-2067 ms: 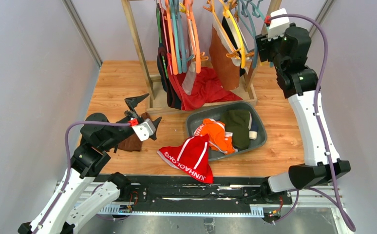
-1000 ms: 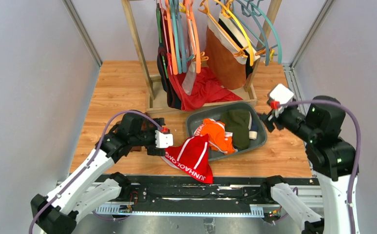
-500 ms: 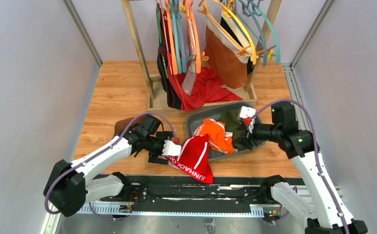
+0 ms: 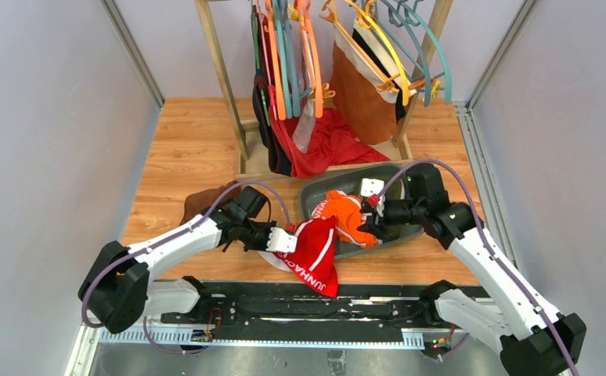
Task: Remove the underwear clipped to the hanger
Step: Pick up the underwear from the center of the board.
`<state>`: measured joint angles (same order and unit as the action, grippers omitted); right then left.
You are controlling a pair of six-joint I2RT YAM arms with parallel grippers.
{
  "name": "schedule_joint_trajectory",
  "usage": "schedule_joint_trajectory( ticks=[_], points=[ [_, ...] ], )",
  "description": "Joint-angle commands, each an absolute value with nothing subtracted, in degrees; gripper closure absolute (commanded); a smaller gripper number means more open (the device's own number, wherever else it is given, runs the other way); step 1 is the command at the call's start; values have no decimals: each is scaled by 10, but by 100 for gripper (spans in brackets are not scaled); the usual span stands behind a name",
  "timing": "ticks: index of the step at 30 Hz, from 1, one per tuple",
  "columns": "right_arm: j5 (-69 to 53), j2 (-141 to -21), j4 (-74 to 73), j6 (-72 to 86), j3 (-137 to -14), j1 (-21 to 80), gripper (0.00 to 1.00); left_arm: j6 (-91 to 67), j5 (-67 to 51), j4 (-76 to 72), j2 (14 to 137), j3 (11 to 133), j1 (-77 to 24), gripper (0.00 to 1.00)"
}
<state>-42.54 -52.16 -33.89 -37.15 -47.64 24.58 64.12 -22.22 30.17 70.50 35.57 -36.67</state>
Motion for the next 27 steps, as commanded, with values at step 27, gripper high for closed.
schedule_joint_trajectory(
  ticks=[27],
  points=[
    [-635, -735, -57, -144, -571, 392, 41, 455, -428, 146, 505, 521, -391, 100]
  ],
)
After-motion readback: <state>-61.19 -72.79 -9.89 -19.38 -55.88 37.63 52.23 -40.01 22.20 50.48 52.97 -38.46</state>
